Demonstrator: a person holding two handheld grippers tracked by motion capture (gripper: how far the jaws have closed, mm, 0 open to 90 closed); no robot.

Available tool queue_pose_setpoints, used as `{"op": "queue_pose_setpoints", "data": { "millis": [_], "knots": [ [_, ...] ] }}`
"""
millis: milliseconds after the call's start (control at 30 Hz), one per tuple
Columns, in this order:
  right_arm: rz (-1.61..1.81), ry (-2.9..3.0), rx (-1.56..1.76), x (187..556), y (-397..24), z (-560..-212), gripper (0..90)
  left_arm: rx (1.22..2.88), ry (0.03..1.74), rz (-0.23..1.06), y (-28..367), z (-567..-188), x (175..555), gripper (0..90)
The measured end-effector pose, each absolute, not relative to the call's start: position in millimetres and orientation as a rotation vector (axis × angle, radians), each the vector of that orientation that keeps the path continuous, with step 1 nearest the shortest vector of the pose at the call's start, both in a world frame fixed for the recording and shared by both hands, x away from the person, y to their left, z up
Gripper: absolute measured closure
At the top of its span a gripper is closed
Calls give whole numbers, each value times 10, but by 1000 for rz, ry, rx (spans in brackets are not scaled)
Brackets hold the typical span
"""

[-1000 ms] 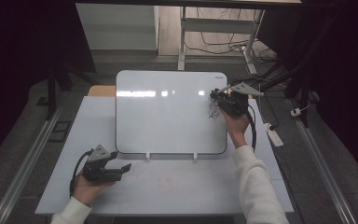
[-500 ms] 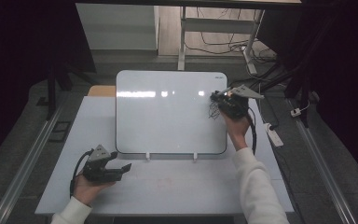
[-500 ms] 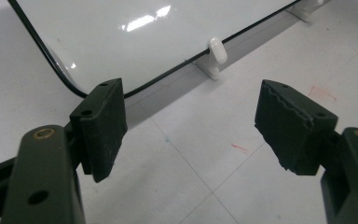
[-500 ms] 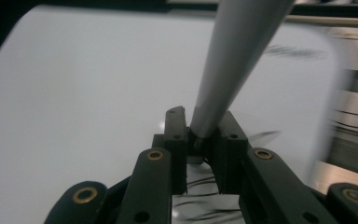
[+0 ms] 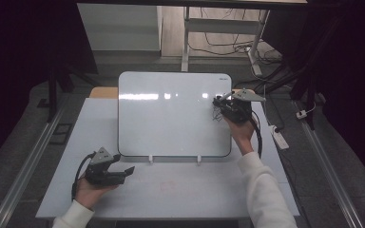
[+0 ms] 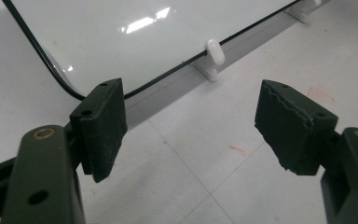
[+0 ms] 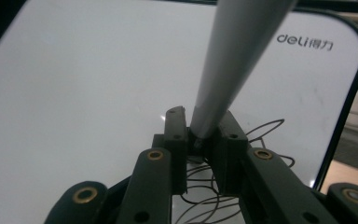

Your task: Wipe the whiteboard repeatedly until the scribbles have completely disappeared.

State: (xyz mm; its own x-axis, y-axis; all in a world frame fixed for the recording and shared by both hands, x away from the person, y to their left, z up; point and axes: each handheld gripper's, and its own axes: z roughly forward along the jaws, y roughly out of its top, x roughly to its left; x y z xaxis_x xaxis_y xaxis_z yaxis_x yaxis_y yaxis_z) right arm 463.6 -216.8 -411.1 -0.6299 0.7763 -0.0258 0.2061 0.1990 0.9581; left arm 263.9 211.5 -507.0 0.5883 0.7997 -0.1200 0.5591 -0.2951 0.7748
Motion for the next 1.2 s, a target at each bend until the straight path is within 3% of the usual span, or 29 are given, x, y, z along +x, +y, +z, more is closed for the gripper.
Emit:
{"op": "queue_pose_setpoints", "data": {
  "millis": [100,333,433,633,733,1200],
  "knots": [
    [1512,1845,1029,4745,-2341,-4049,777,1998,1078,373,2104,-5067,2629,256],
    [1435,1940,915,4694,-2181,-4053,777,1993,1081,372,2119,-5070,2640,256],
    [1499,1790,1044,4799,-2393,-3995,777,1993,1076,375,2111,-5062,2624,257],
    [1442,1906,944,4737,-2306,-4023,777,1990,1080,372,2120,-5068,2640,256],
    [1503,1789,1064,4800,-2473,-3992,777,1995,1074,373,2106,-5063,2628,256],
    [1422,1915,930,4650,-2302,-4087,777,1988,1080,373,2113,-5064,2642,256]
  ]
}}
